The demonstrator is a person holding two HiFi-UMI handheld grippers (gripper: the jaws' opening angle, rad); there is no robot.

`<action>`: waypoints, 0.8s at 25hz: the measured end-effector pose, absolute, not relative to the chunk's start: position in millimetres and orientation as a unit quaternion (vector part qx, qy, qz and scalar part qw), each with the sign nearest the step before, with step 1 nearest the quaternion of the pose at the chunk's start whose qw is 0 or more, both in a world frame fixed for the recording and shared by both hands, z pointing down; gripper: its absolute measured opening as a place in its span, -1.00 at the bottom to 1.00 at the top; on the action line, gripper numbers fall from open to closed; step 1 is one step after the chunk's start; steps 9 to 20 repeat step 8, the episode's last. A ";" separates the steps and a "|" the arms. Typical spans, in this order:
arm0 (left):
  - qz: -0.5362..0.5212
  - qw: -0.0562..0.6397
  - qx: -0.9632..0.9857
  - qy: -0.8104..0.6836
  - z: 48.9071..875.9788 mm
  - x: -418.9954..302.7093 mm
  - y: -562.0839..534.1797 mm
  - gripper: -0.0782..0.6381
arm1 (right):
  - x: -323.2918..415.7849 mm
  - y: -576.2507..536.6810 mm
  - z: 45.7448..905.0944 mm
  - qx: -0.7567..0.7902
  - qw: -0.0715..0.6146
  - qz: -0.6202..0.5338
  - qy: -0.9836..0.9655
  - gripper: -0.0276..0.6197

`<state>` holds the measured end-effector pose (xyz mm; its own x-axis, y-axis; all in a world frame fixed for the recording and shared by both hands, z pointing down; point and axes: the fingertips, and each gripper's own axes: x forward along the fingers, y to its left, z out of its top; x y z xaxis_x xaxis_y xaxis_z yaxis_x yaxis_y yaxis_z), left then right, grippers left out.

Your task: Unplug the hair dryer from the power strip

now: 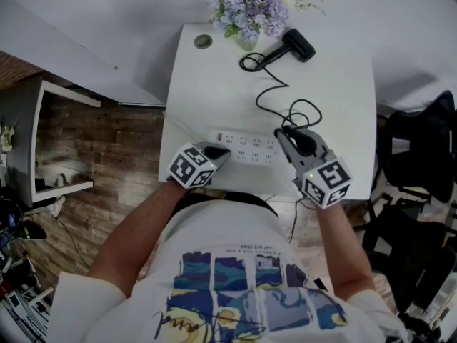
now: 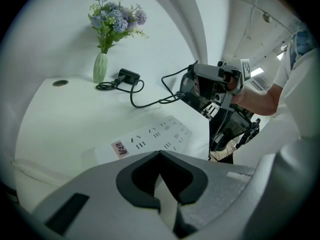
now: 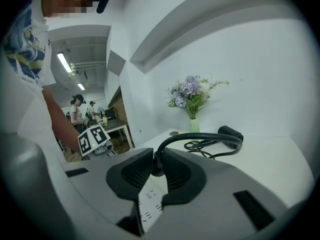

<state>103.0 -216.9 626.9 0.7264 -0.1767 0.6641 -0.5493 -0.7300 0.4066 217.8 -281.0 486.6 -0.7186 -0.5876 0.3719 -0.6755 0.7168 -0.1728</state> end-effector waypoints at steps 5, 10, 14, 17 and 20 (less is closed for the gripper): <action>0.306 0.302 0.878 -0.210 626.2 102.5 -215.5 -0.78 | 218.1 -278.1 485.7 0.349 0.144 0.152 -0.914 -0.73; 0.303 0.300 0.878 -0.217 626.7 102.2 -215.3 -0.78 | 218.4 -277.7 485.8 0.351 0.141 0.154 -0.913 -0.73; 0.303 0.300 0.878 -0.217 626.7 102.2 -215.3 -0.78 | 218.4 -277.7 485.8 0.351 0.141 0.154 -0.913 -0.73; 0.303 0.300 0.878 -0.217 626.7 102.2 -215.3 -0.78 | 218.4 -277.7 485.8 0.351 0.141 0.154 -0.913 -0.73; 0.303 0.300 0.878 -0.217 626.7 102.2 -215.3 -0.78 | 218.4 -277.7 485.8 0.351 0.141 0.154 -0.913 -0.73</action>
